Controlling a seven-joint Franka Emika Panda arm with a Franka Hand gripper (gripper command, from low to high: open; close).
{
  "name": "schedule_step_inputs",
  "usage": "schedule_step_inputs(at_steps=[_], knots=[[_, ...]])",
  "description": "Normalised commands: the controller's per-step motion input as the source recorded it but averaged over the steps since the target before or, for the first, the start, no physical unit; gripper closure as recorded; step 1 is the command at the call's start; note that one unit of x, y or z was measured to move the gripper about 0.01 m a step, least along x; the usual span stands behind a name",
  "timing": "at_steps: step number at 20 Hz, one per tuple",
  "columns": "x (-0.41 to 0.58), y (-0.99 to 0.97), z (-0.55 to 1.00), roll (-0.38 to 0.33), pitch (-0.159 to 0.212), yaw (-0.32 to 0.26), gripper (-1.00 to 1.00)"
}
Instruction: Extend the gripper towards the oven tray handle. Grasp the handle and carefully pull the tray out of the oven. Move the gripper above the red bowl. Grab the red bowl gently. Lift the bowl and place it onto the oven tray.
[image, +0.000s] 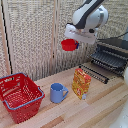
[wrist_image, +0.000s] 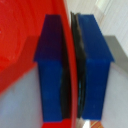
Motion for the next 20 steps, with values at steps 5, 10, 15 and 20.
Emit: schedule_step_inputs(at_steps=[5,10,15,20], knots=[[-0.275,-0.92,0.09,0.018,0.056,-0.084,1.0],[-0.298,-0.94,0.07,0.017,0.069,-0.078,1.0],[-0.3,-0.94,0.03,0.016,0.062,-0.078,1.0],[-0.179,-0.92,0.0,0.016,0.017,-0.085,1.0]])
